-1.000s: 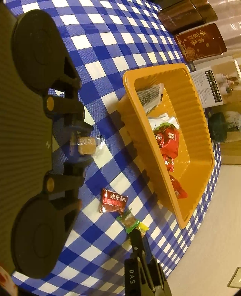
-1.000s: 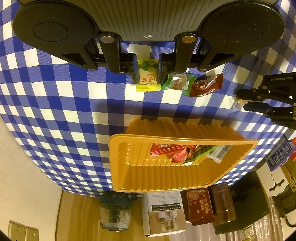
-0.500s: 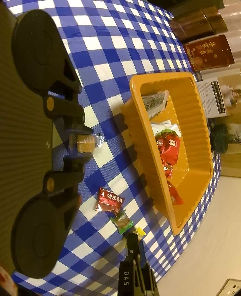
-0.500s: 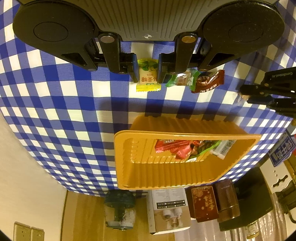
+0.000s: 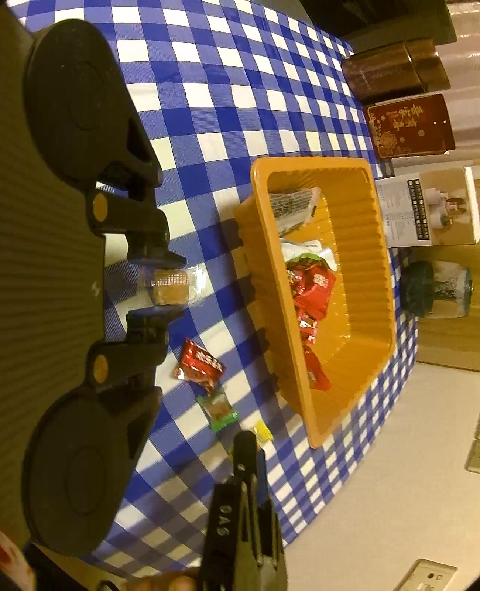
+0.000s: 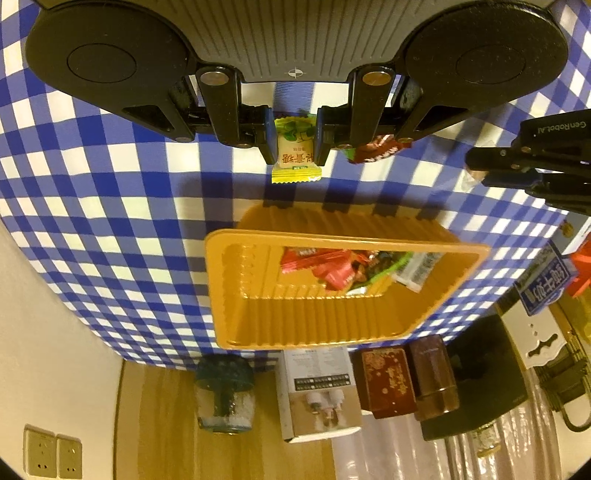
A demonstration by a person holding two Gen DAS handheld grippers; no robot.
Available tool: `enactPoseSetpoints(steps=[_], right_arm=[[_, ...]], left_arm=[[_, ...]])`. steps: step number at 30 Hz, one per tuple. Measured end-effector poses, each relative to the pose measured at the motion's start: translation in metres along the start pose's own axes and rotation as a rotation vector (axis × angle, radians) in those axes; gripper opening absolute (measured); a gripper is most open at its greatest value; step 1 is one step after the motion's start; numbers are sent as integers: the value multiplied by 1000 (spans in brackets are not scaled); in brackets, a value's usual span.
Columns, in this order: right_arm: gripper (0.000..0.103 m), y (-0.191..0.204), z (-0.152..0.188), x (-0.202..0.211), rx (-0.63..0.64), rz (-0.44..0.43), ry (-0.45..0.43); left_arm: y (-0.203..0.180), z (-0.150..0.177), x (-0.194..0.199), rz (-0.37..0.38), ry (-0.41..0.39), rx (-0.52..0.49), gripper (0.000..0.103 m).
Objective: Organize snacks
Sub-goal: 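Carry the yellow-green candy with the right tool while the left tool carries the cookie packet to the tray, then lower the cookie packet into the tray with the left tool while the right tool lowers the yellow-green candy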
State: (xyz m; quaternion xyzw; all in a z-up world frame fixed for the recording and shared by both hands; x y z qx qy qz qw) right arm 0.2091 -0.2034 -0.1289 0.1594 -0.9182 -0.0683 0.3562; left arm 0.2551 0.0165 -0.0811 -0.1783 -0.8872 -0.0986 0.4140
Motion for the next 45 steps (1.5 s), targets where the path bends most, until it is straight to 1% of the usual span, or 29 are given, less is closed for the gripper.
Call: enactPoseSetpoints(steps=[10, 19, 24, 31, 38, 45], right_arm=[[21, 12, -4, 9, 6, -29, -26], [21, 19, -10, 17, 5, -39, -56], [21, 22, -20, 22, -9, -53, -83], [21, 27, -38, 28, -18, -68, -125], [21, 29, -56, 24, -18, -70, -152], [21, 30, -70, 12, -26, -70, -155]], left_arm=[[-13, -10, 19, -1, -50, 37, 18], [-13, -21, 26, 1, -87, 59, 18], [-6, -27, 29, -9, -112, 86, 18], [14, -43, 33, -30, -152, 128, 19], [23, -62, 27, -49, -177, 116, 19], [25, -71, 11, -49, -172, 119, 19]])
Point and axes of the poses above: each gripper's, at about its wrist camera, not at the fingertips, and x roughly against the way its jaws point, y to its left, z to its underside, the point moved 2 cm from there along -x, roughly the way its jaws point, and after that the axes turned 7 degrees about -x, right-handed, at the moved point
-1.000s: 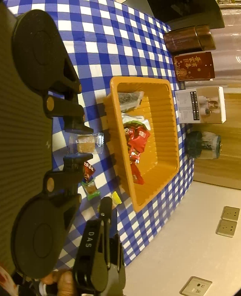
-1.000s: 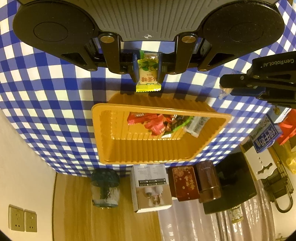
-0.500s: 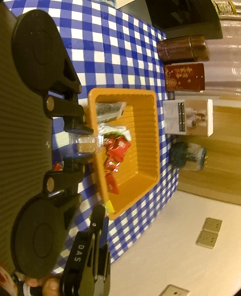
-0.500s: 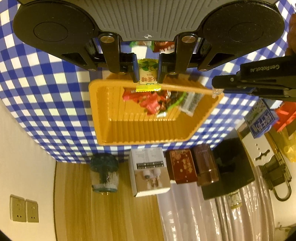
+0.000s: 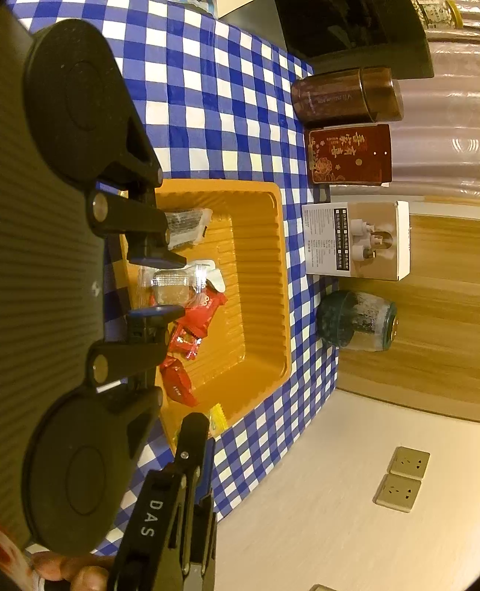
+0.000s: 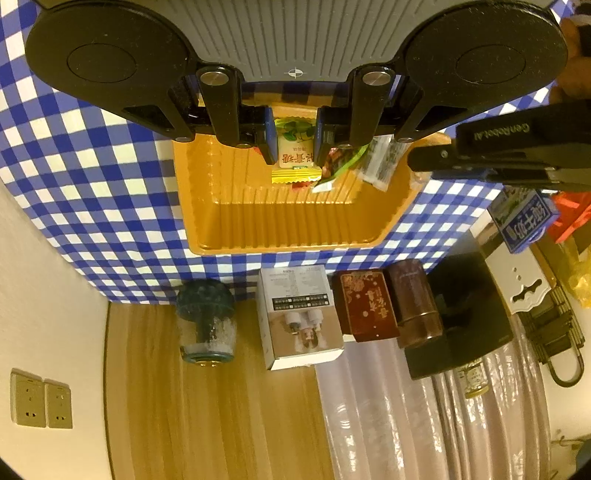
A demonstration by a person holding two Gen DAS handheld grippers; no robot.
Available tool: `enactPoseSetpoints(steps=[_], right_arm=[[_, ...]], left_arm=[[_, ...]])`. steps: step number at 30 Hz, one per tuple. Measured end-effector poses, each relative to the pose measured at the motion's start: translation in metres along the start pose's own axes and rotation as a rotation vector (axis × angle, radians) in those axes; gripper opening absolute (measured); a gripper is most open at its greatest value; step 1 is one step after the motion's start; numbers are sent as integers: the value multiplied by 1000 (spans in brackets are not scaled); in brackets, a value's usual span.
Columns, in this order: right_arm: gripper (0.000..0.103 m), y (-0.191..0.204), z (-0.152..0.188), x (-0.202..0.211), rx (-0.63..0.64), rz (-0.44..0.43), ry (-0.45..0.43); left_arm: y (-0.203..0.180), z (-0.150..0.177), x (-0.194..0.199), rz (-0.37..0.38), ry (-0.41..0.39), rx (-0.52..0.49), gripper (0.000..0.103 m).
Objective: Organize snacks
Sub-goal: 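Lower the cookie packet into the tray with the left tool while the right tool lowers the yellow-green candy, then open the left tool to release the cookie packet while the right tool releases the yellow-green candy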
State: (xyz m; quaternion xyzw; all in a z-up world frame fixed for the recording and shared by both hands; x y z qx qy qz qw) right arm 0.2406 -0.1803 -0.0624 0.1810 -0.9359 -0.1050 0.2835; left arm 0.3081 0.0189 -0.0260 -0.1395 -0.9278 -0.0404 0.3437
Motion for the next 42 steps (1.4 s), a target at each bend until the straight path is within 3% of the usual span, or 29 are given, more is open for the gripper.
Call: enactPoseSetpoints(steps=[18, 34, 35, 37, 42], right_arm=[[21, -25, -27, -36, -78, 40, 18], [21, -36, -27, -54, -102, 53, 51], [21, -35, -27, -54, -103, 52, 51], [21, -36, -27, -53, -105, 51, 51], [21, -37, -27, -54, -119, 46, 54]], left_arm=[[9, -22, -33, -1, 1, -12, 19], [15, -27, -57, 2, 11, 1, 20], [16, -27, -58, -1, 11, 7, 22], [20, -26, -60, -4, 11, 29, 44], [29, -23, -58, -13, 16, 50, 44]])
Point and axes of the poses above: each gripper's, at about its wrist camera, not at the fingertips, and x roughly against the way its jaws point, y to its left, z to its underside, the point moved 2 cm from there along -x, roughly the way its jaws point, and after that the axes turned 7 degrees about -x, right-handed, at the moved point
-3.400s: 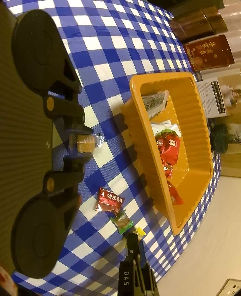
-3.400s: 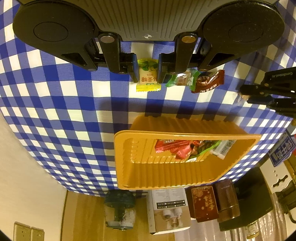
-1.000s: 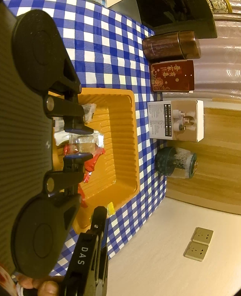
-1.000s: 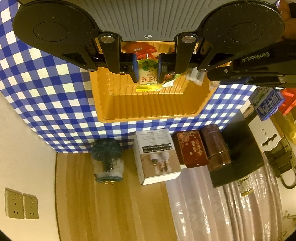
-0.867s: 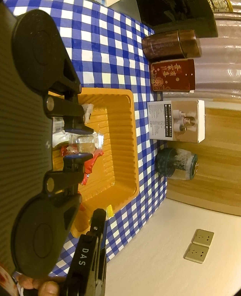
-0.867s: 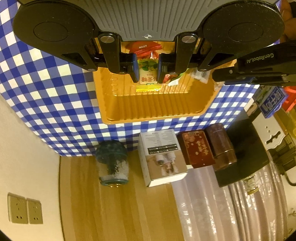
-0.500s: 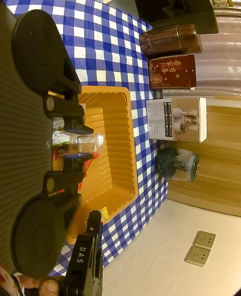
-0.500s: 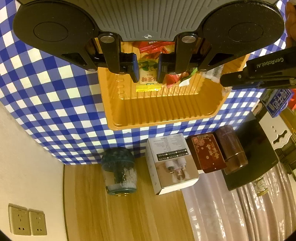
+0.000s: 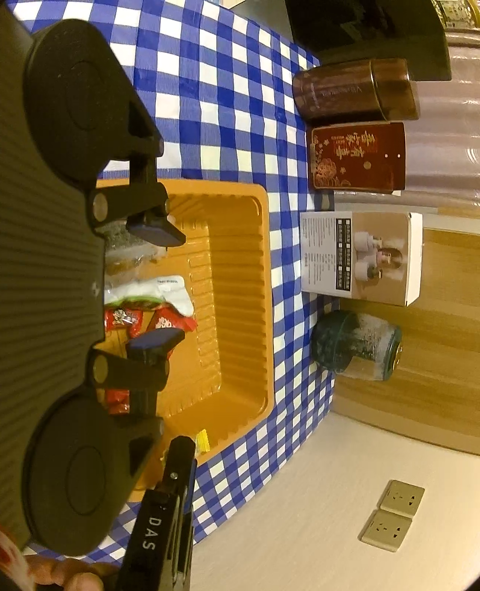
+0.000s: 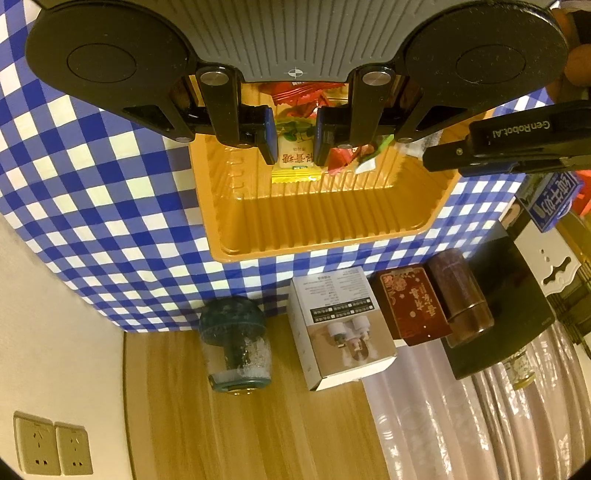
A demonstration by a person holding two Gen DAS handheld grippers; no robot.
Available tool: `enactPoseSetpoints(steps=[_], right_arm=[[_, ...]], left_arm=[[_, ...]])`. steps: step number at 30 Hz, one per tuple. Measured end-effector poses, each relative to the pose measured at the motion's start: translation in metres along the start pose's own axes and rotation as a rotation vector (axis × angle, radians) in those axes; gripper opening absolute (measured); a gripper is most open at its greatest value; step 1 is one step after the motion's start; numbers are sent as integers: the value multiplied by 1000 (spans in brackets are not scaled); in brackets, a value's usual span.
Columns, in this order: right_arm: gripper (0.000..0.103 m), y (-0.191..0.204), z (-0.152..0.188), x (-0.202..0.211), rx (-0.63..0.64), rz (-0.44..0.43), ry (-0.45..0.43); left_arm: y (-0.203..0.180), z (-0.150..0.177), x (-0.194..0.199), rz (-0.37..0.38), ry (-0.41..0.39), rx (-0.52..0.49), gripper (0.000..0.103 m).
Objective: Organize snacks
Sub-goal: 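Open the left tool to release the cookie packet while the right tool releases the yellow-green candy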
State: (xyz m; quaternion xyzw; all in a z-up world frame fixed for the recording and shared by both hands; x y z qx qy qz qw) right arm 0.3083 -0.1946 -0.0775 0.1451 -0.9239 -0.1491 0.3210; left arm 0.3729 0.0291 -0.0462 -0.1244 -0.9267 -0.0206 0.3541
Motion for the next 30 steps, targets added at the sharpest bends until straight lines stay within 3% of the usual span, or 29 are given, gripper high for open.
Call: enactPoseSetpoints(steps=[30], right_arm=[[21, 19, 2, -7, 20, -23, 3]], left_arm=[[9, 6, 9, -10, -3, -1, 44]])
Point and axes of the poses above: each gripper's, at about its wrist camera, not at the fingertips, and x roughly against the way its jaws point, y to its left, z to its underside, the point moved 2 cm from there along -x, roughly the way its jaws point, and after that the axes turned 7 degrees about -x, right-handed, at the moved point
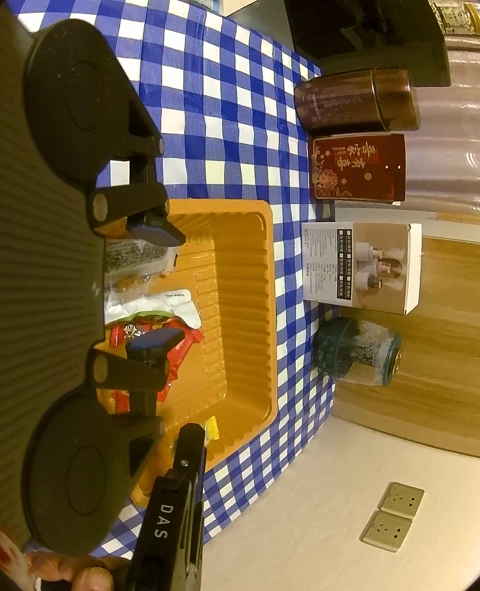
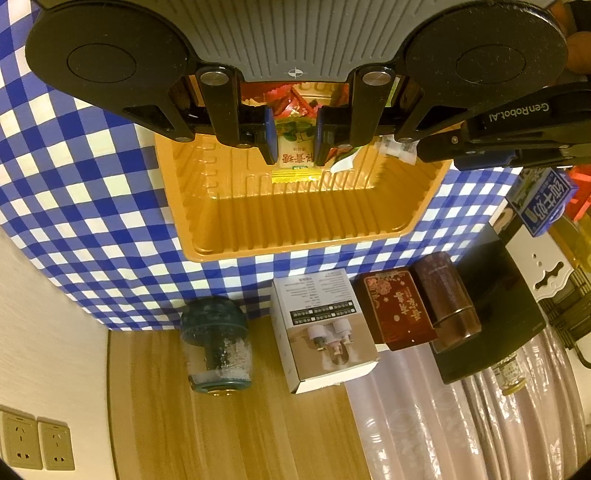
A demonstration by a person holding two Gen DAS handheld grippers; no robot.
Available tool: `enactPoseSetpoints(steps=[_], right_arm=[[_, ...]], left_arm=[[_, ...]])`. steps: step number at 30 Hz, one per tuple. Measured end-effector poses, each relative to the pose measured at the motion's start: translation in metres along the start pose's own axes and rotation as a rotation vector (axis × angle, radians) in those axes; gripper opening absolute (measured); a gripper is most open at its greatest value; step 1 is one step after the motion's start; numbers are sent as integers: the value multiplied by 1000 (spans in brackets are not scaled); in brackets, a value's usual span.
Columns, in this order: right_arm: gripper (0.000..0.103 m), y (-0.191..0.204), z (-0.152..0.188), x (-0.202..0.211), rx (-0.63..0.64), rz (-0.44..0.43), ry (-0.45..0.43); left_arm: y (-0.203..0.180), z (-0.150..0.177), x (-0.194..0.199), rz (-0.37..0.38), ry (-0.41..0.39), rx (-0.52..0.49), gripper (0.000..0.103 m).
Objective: Organize snacks
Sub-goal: 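Open the left tool to release the cookie packet while the right tool releases the yellow-green candy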
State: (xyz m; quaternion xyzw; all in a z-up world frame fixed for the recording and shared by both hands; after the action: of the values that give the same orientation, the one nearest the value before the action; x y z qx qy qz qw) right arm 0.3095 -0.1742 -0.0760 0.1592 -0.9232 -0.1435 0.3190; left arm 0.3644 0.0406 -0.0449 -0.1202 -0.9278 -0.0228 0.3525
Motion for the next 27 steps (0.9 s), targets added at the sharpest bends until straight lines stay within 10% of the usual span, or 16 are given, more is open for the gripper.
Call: enactPoseSetpoints(steps=[3, 7, 27], right_arm=[[25, 1, -1, 1, 3, -21, -13], [67, -5, -5, 8, -26, -11, -63], [67, -37, -8, 16, -119, 61, -60]], left_arm=[[1, 1, 0, -2, 1, -1, 44], [1, 1, 1, -5, 1, -8, 44], [-7, 4, 3, -12, 6, -50, 46]])
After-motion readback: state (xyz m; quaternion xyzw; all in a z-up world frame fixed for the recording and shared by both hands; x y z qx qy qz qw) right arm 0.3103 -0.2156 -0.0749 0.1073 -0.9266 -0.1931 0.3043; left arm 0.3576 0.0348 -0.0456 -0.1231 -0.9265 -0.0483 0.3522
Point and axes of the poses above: each gripper's, at about its wrist camera, not at the fingertips, and x roughly against the way its jaws point, y to its left, z to its underside, the point moved 2 cm from there along -x, roughly the way its jaws point, and after that the axes turned 7 degrees about -x, right-handed, at the moved point
